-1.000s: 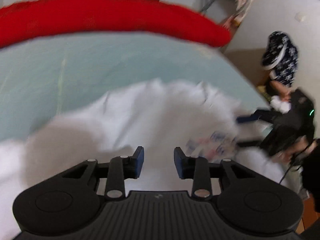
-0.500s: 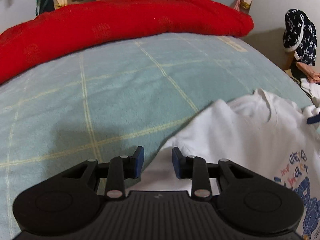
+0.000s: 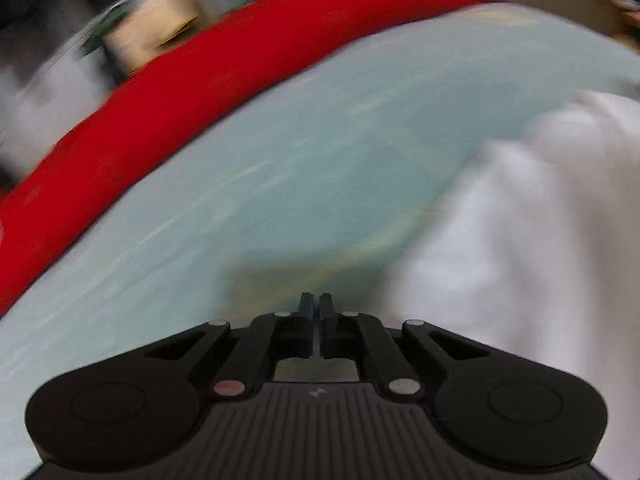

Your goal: Fold clothes

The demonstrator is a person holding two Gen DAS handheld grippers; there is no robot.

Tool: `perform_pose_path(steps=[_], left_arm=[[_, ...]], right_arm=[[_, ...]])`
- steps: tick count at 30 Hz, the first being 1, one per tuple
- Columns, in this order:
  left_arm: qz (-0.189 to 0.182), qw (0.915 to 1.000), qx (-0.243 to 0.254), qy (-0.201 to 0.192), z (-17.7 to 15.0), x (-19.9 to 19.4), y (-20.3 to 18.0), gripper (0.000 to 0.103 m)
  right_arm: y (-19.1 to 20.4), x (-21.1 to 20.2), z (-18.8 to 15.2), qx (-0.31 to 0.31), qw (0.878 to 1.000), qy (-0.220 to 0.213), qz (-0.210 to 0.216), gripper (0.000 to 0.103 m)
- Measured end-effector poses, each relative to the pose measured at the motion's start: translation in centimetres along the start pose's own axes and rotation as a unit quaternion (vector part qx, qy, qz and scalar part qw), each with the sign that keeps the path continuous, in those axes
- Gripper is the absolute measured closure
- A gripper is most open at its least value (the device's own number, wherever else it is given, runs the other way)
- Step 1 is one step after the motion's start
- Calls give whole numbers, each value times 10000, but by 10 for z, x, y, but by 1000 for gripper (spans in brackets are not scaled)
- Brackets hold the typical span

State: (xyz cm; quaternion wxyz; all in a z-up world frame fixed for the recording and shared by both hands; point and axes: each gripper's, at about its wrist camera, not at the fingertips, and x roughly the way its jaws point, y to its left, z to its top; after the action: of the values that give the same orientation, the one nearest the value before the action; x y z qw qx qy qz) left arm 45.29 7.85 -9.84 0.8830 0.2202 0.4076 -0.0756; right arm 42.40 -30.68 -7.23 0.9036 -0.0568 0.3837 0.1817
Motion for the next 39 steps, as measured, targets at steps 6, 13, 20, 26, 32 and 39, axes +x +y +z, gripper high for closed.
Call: perform_pose_path(steps=[6,13,20,26,32,39], left_arm=[[-966,9909,-903,-261,2,-36,29,98],[-2549,9524,-1654,237,-15,-35,14,82],[-2121,9476,-2372,269,-2,4,20,89],[-1471,9801,-1319,-204,3,-24,19,87],[-1770,9771,-1184,33,-17,-8,31,87],[-1289,9907,-436,-65,-11,-22,-2,101]], right_arm=[[-36,-3,6,1075,9940,-199,77,0],[-43,-16,-5,2353,9566,425,1669,0],[-44,20,7,2250,9704,201,856,0],[-37,1,11,1218,9918,-131,368,1],[-47,-7,-1,489,9983,141,287,30],[-23,5,-3,-171,9994,145,259,85]])
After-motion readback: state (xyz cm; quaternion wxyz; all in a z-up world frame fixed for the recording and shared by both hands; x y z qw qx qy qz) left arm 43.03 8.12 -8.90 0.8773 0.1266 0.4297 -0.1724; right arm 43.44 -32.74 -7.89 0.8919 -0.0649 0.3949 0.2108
